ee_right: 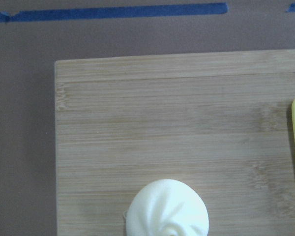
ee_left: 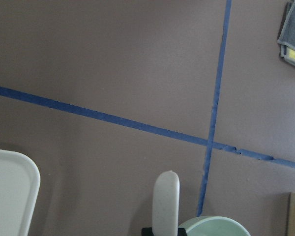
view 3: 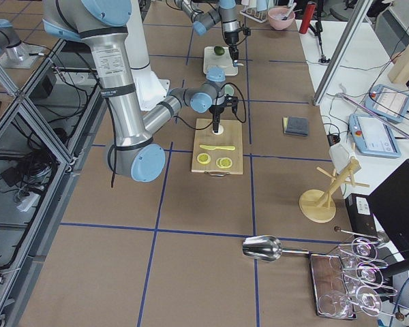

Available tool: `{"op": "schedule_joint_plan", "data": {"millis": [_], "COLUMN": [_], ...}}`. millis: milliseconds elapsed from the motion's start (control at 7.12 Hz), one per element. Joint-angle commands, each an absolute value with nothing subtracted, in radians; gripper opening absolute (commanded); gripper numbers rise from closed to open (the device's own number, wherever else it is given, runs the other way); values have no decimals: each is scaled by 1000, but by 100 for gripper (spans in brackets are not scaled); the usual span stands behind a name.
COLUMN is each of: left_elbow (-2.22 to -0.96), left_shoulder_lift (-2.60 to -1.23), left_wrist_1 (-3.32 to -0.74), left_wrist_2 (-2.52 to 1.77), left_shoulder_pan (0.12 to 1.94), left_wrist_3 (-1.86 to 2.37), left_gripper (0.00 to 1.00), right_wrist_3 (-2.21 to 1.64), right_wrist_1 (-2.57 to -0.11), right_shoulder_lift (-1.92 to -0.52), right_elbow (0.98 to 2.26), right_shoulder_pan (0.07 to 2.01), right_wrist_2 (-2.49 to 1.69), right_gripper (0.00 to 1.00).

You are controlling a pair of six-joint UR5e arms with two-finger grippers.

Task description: Put spoon and bun in bowl

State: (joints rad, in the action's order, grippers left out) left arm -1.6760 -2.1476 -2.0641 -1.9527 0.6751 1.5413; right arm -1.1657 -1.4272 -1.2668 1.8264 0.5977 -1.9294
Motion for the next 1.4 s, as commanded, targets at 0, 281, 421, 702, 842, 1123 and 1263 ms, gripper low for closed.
{"op": "schedule_joint_plan", "data": {"millis": [0, 281, 421, 702, 842, 1123, 1263], "left_elbow": [-1597, -1588, -1585, -1575, -1569, -1556, -1548], "left_shoulder_lift": [-2212, -2218, -2218, -2218, -2218, -2221, -2227], "left_wrist_1": [-2109, -2111, -2111, -2111, -2112, -2141, -2148], "left_wrist_2": [-1953, -1951, -1950, -1948, -1945, -1945, -1944], "left_shoulder_pan": [669, 655, 653, 647, 638, 635, 629], "left_wrist_3": [1582, 1580, 1578, 1577, 1578, 1598, 1601], "left_gripper": [0, 0, 0, 0, 0, 0, 0], "right_wrist_3": [-1154, -1152, -1151, -1147, -1147, -1147, -1147], "right_wrist_1": [-1425, -1425, -1425, -1430, -1430, -1428, -1428], "right_shoulder_lift": [-1262, -1255, -1252, -1244, -1243, -1236, -1235], "right_elbow": [1787, 1782, 1784, 1784, 1784, 1784, 1787], "right_shoulder_pan": [581, 590, 609, 630, 630, 629, 630], "right_wrist_2": [-1930, -1933, -1936, -1937, -1937, -1939, -1939], "right_gripper": [97, 86, 85, 77, 64, 20, 0]}}
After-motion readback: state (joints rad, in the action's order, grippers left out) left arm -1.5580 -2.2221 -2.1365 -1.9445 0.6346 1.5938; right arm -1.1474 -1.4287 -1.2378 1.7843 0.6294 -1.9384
